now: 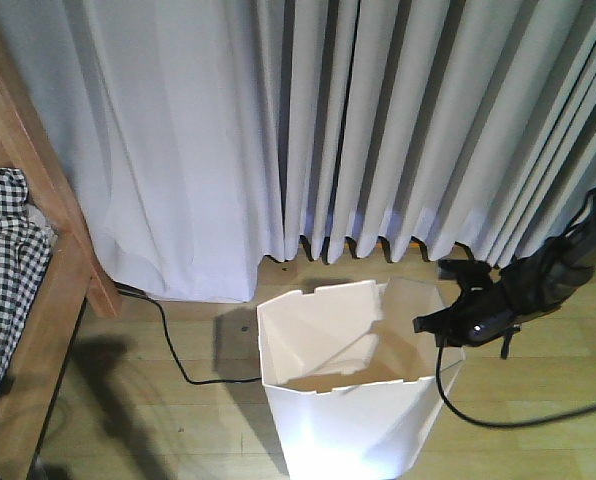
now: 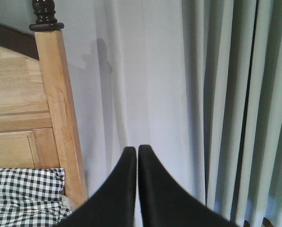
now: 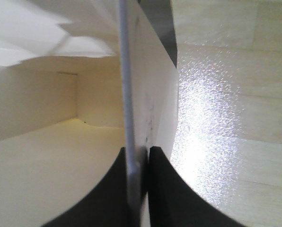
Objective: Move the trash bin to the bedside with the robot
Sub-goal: 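Lower the bin with the right gripper onto the floor beside the bed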
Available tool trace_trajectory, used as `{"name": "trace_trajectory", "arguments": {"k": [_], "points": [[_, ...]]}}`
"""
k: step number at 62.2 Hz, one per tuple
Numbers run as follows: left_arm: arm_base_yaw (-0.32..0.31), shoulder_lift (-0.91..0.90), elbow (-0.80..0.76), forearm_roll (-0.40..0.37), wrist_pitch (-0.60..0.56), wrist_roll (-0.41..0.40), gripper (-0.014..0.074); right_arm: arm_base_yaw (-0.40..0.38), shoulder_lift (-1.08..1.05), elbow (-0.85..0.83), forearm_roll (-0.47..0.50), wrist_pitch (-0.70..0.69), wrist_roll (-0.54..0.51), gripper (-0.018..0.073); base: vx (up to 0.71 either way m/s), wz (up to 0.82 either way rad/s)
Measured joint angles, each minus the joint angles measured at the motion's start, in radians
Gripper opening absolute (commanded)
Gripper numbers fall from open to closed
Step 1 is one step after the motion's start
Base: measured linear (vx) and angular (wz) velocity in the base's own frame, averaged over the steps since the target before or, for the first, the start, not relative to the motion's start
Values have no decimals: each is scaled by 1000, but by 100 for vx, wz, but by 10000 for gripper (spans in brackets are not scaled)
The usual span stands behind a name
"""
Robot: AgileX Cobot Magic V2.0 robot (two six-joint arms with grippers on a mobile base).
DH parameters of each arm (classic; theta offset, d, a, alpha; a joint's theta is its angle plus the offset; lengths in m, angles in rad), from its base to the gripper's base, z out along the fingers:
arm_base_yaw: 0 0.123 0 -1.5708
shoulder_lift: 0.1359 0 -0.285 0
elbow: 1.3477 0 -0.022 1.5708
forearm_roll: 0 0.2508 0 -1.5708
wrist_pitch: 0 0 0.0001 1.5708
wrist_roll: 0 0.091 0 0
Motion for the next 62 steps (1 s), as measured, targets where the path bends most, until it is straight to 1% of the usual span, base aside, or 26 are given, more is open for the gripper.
{"name": "trace_trajectory", "arguments": {"k": [8,17,24,31,41,50,62], "points": [[0,0,0,0,0,0,-6,-21,108,-94,0,34,1,-2,0,0],[0,0,0,0,0,0,-6,-74,211,-200,-7,77,1,-2,0,0],[0,0,0,0,0,0,-6,-96,270,-278,-47,90,6,-2,0,0],[0,0,0,0,0,0,-6,-98,322,-359,-113,92,32,-2,0,0],[0,0,0,0,0,0,-6,-98,411,-473,-171,91,42,-2,0,0],[0,0,0,0,0,0,-6,-98,499,-576,-197,125,62,-1,0,0],[0,0,0,0,0,0,-6,-98,578,-662,-193,171,90,1,0,0]]}}
